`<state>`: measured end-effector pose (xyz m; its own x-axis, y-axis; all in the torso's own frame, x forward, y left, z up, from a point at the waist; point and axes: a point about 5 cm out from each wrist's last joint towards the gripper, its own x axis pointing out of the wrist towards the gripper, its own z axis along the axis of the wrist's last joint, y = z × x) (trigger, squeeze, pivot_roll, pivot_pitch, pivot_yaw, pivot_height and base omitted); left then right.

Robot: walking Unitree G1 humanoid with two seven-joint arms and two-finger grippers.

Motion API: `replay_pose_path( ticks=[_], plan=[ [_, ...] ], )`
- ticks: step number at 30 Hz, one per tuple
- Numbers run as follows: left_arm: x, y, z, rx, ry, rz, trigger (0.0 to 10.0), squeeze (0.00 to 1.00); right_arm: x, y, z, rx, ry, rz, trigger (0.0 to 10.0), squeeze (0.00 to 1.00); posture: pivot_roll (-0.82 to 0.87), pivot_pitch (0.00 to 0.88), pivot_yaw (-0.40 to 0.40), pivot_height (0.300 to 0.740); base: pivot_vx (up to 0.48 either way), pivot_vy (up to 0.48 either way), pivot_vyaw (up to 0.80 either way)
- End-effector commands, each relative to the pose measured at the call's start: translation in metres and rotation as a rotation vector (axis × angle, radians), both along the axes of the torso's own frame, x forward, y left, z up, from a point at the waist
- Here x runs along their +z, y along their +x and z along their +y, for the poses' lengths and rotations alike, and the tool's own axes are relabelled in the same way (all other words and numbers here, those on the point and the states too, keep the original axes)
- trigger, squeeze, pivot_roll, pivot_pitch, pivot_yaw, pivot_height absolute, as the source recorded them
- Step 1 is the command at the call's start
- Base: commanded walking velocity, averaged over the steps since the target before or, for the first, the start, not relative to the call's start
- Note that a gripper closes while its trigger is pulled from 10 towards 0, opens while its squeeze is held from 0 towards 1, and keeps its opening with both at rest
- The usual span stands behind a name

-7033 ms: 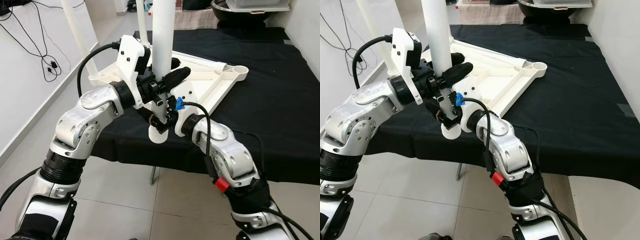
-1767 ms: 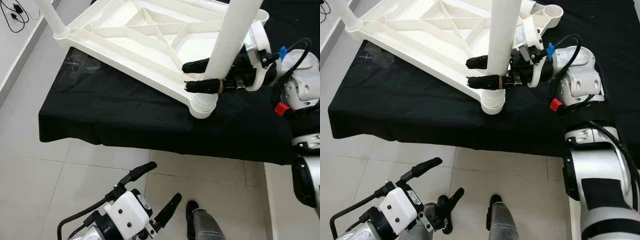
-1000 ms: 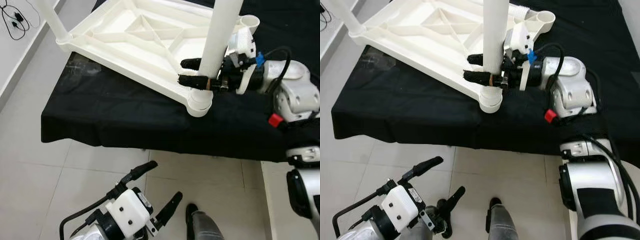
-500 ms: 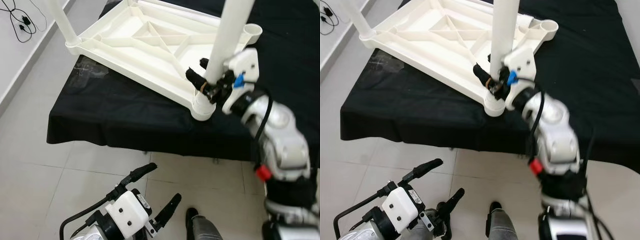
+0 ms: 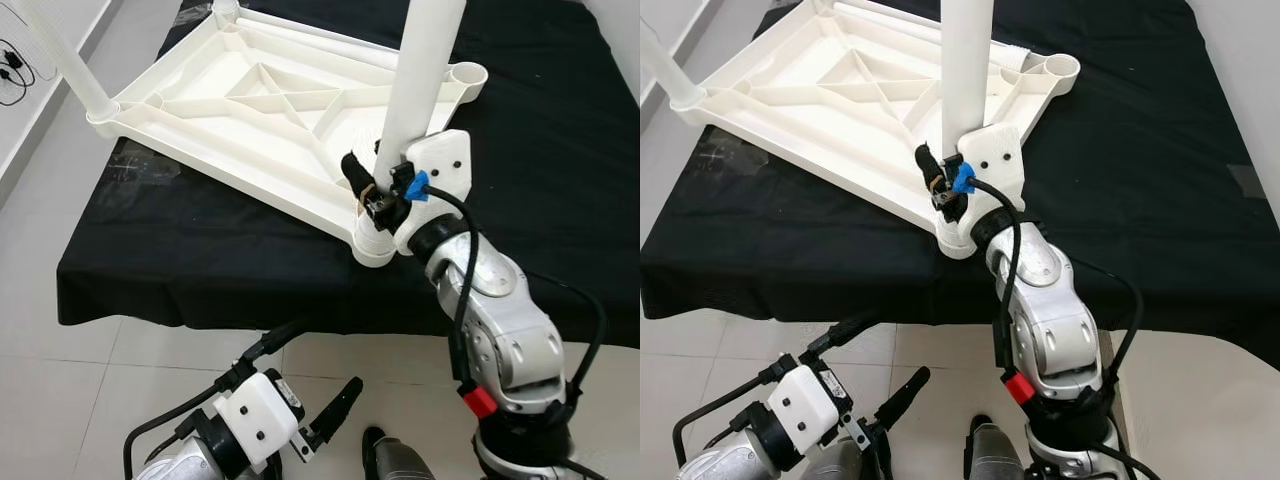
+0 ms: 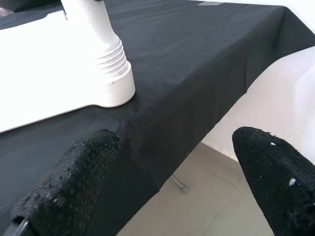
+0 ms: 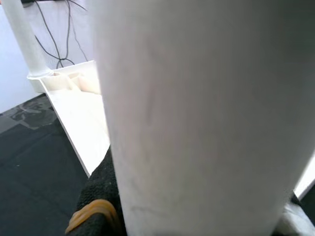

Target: Building children table

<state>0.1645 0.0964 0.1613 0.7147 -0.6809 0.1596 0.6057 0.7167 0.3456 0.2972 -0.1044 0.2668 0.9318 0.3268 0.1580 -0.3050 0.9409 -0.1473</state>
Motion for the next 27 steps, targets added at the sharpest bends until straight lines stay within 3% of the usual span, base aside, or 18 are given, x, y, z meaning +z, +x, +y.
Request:
replay_pose_path(
  ticks=[1,21,27],
  plan=[
    [-0.005,-0.003,0.001,0.001,0.006,0.019,10.0,0.00,-0.055,0.009,-0.010,-0.089,-0.035,0.305,10.0,0.00,-0.02,0.351,0.039,0.740,0.000,0.000,0.00],
    [-0.004,0.000,0.000,0.000,0.009,0.010,10.0,0.00,-0.055,0.004,-0.005,-0.107,-0.002,0.296,10.0,0.00,-0.02,0.359,0.051,0.740,0.000,0.000,0.00],
    [-0.005,0.001,0.001,0.001,0.011,0.008,10.0,0.00,-0.038,0.008,-0.007,-0.005,0.012,0.191,10.0,0.00,-0.01,0.355,0.053,0.740,0.000,0.000,0.00]
  ],
)
